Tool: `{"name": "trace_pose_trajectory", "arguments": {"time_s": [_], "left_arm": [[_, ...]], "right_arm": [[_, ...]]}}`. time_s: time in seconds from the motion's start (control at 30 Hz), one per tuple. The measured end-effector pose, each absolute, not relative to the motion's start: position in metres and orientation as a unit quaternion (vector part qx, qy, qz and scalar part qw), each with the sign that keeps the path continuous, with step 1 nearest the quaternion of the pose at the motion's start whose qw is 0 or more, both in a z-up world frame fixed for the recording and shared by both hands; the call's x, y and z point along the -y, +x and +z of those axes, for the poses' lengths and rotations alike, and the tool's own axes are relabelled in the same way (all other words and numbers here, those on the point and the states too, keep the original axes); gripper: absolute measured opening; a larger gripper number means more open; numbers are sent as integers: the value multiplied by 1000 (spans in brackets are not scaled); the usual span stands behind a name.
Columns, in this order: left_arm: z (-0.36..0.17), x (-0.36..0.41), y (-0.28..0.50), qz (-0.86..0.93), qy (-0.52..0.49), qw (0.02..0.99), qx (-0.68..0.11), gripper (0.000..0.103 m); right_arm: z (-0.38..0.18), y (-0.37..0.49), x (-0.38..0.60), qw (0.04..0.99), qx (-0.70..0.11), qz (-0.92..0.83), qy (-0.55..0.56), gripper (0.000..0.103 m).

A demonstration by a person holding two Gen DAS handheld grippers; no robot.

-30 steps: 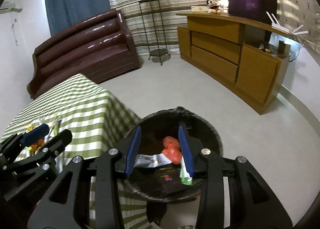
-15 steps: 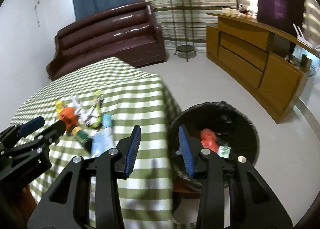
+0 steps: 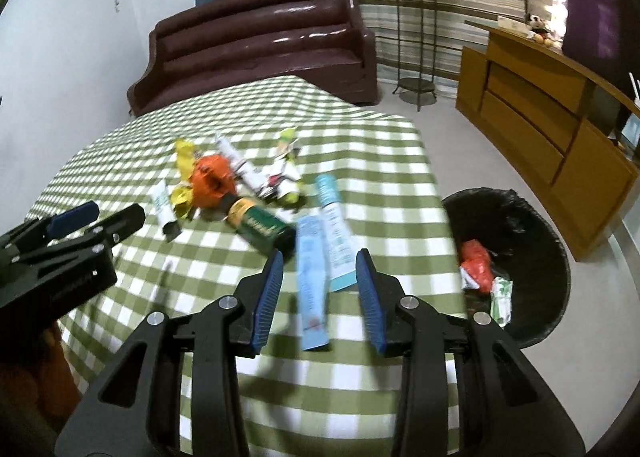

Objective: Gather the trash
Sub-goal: 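Return both grippers to the table and grasp the blue tube with the right gripper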

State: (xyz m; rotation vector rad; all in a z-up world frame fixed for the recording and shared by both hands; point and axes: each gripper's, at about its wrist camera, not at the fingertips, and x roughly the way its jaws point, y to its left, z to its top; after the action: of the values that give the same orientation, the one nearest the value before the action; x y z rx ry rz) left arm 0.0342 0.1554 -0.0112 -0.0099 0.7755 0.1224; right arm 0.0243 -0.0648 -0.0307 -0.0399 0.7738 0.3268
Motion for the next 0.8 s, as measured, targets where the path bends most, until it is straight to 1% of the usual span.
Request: {"name": "trace_pose_trajectory", "arguments": {"time_s": [0.07,0.13,0.33,0.43,0.57,0.63,0.8], "left_arm": [[-14,-164,31,64,-8,922,-381,66],[-16,-171,29,68,-12,921,-384,66],[-21,-180,24,73,-19,918,-389,66],[-22,-182,24,73,-22,918,-390,67],[-22,-182,24,70,-25,918,-389,67],[-22,-182,24,69,-25,918,-389,70],[-21,-181,26,67,-25,919,-387,70]], "right_arm": [[-33,23,58,910,-381,163,-25,27],[-37,24,53,906,-387,166,-30,23],[-44,27,43,901,-402,163,-34,22],[-45,29,40,899,-406,160,-39,19],[-46,30,35,900,-405,157,-44,19],[-45,30,34,901,-403,155,-45,18],[-40,29,34,904,-396,156,-43,17]]}}
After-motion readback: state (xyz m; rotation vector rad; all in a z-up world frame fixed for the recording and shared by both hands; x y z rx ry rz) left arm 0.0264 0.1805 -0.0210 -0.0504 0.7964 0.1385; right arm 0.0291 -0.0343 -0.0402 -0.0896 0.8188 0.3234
